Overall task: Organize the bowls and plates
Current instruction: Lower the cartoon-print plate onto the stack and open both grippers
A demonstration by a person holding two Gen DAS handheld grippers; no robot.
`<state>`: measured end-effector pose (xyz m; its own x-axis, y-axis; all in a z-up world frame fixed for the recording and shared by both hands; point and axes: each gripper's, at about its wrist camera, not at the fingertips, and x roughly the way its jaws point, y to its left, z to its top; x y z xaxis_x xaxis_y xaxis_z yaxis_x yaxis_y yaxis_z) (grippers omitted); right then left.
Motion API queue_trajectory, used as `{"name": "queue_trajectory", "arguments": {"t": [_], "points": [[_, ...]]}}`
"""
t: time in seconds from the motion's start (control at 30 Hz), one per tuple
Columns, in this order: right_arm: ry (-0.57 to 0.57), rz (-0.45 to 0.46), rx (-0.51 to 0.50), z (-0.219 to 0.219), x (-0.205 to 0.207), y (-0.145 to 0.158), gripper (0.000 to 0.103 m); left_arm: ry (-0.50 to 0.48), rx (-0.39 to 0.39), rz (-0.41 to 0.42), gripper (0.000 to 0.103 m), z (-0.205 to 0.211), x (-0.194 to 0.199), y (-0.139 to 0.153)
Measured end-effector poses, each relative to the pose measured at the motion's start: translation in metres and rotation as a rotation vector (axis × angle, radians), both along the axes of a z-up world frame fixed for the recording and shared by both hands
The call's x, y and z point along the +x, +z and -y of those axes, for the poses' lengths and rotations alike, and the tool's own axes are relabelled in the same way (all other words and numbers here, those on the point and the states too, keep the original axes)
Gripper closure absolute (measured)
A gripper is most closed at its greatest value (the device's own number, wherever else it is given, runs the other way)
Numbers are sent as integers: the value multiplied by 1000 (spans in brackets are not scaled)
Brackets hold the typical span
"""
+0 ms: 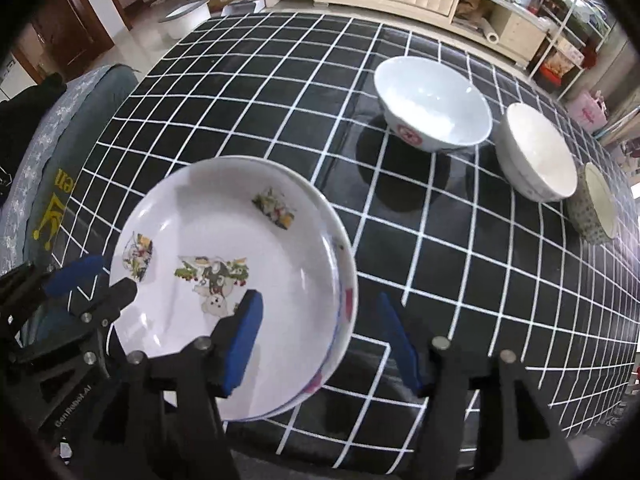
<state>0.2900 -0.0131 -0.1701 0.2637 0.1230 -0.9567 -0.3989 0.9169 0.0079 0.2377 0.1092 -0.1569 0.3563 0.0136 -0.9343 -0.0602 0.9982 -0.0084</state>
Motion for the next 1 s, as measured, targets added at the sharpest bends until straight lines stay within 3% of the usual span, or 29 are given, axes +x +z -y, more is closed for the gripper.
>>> {"name": "queue_trajectory", "arguments": {"t": [0.1,0.37,0.5,1.0], "points": [[4,14,14,6,-6,6,29,2,-8,8,65,1,-3,6],[-7,46,62,27,-17,29,27,-27,30,49,60,25,-10,29],[-26,59,83,46,-21,40,27,-44,44,80,46,41,-13,46],[-84,194,79,111,-7,95,25,-117,26,140,46,102,16,93]]}}
